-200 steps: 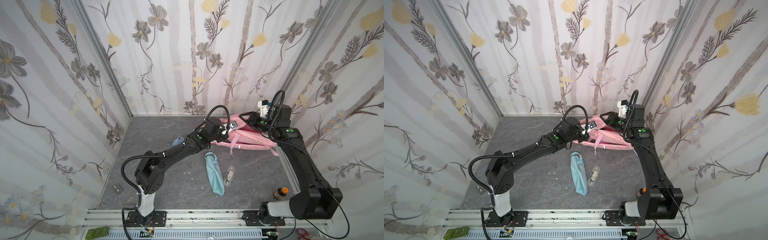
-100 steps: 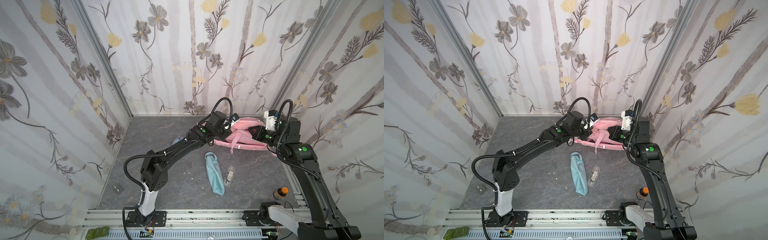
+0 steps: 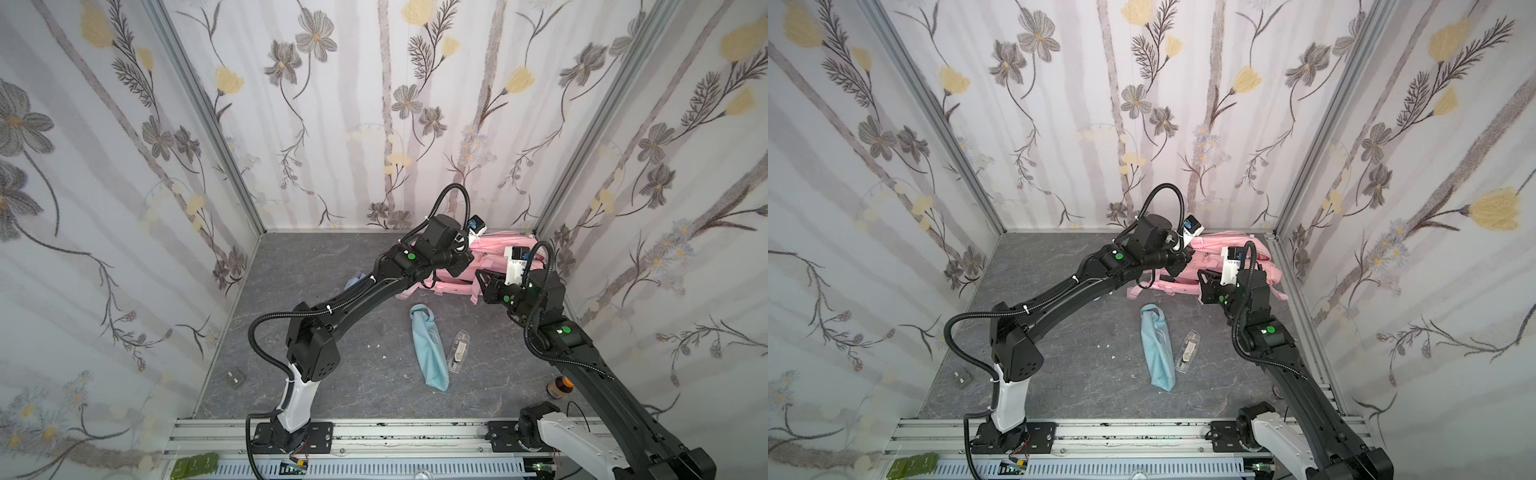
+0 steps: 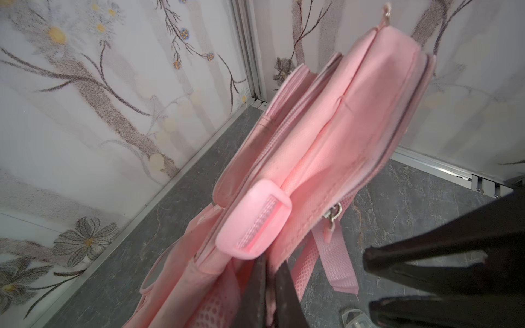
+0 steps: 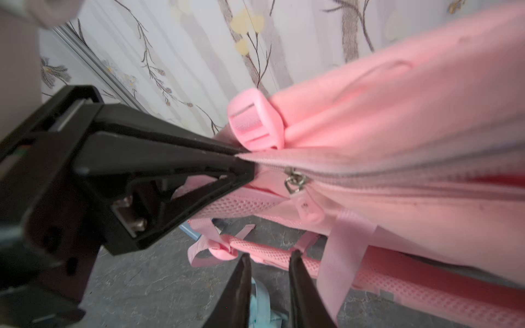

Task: Pack books, pencil case, and school supplies into a backpack
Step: Zip the student bag at the top-right of the table.

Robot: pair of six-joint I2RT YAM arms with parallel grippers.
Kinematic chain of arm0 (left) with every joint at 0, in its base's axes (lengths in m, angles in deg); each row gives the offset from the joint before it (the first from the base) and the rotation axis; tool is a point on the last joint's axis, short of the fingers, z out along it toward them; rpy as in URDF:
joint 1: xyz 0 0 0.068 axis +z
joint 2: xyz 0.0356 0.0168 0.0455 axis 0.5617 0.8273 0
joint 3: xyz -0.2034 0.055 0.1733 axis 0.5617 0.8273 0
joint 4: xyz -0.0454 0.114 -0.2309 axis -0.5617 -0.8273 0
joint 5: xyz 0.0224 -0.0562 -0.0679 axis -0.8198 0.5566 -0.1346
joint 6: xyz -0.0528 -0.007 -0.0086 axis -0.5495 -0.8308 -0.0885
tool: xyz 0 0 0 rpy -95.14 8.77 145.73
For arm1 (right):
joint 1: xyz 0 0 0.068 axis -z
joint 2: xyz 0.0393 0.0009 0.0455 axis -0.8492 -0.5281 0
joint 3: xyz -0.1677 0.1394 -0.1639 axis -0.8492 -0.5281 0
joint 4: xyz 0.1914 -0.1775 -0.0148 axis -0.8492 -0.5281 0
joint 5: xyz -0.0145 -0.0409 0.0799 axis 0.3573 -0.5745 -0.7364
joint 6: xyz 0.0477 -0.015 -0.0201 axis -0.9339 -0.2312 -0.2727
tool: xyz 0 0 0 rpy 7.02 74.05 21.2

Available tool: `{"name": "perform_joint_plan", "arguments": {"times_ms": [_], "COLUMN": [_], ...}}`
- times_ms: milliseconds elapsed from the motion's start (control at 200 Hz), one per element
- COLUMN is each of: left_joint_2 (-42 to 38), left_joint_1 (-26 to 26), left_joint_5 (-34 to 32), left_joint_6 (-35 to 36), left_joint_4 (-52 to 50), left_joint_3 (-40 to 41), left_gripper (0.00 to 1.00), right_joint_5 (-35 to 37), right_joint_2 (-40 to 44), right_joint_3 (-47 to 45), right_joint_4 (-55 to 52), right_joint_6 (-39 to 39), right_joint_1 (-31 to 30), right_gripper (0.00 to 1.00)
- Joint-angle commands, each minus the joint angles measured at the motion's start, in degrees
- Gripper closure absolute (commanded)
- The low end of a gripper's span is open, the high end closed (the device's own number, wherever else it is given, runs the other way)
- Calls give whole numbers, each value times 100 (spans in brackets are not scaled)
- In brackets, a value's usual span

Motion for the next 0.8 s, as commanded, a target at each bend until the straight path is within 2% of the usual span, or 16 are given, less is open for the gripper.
{"name": "perform_joint_plan", "arguments": {"times_ms": [0, 325, 505, 794], "left_joint_2": [20, 57, 42, 48], "left_joint_1": [-10, -8, -5, -5], "left_joint_5": [160, 318, 328, 301], "left_joint_6": [-128, -170, -237, -281], "left_joint_4": [653, 720, 723, 811], "left_joint_3": [-174, -210, -194, -206], "left_gripper": [100, 100, 100, 100], "right_joint_5": [414, 988, 911, 884], "right_joint_2": [-101, -370, -499, -537], "right_joint_3": [-243, -343, -440, -678], "right_joint_4": [1420, 1826, 2133, 2251], "right_joint_6": [498, 1005, 1236, 1422], "right_joint_1": [-8, -7, -8, -8], "right_gripper": [70, 70, 74, 85]}}
